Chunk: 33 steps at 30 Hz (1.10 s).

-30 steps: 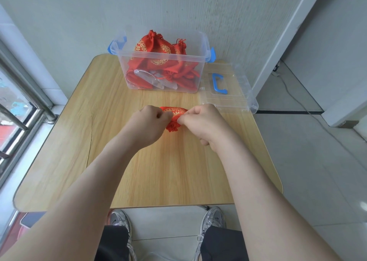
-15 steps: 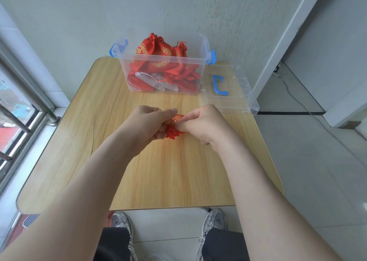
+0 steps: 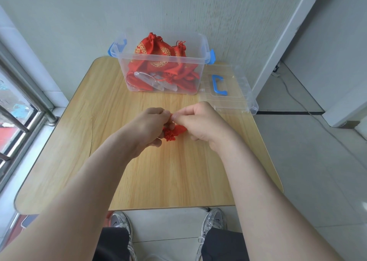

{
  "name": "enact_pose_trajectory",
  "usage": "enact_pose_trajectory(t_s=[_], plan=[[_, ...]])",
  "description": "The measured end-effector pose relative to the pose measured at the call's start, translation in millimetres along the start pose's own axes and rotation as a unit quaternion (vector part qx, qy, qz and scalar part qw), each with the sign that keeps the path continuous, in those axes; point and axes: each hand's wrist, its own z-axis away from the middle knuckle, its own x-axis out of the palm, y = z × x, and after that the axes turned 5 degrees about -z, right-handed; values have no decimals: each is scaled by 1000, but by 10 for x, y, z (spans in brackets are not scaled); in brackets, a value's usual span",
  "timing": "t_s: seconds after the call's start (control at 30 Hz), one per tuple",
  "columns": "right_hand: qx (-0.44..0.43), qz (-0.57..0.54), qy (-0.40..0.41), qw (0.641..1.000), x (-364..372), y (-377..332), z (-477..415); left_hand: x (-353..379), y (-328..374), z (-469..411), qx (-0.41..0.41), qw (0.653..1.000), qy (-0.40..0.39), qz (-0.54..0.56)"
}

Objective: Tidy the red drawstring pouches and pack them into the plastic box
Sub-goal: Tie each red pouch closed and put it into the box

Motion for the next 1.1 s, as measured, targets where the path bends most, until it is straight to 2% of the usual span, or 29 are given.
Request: enact_pose_trajectory(t_s=[0.13, 0.33, 0.47, 0.73, 0.87, 0.97, 1.1], plan=[[-32, 4, 11, 999, 10, 24, -20, -5, -5, 3, 17, 1000, 2, -23], [-18, 37, -48, 998, 23, -7, 4, -44, -27, 10, 28, 999, 10, -23], [-5, 27, -34, 999, 43, -55, -5, -31, -18, 9, 49, 999, 7, -5], [16, 38, 2, 999, 90, -19, -84, -100, 1, 63, 11, 1000, -11, 26], [12, 28, 5, 1000, 82, -7, -90, -99, 21, 96, 16, 1000, -20, 6], [1, 29, -12, 1000, 41, 5, -90, -86, 29, 101, 13, 1000, 7, -9], [-10, -29, -43, 999, -29, -18, -84, -100, 31, 120, 13, 998, 12, -65]])
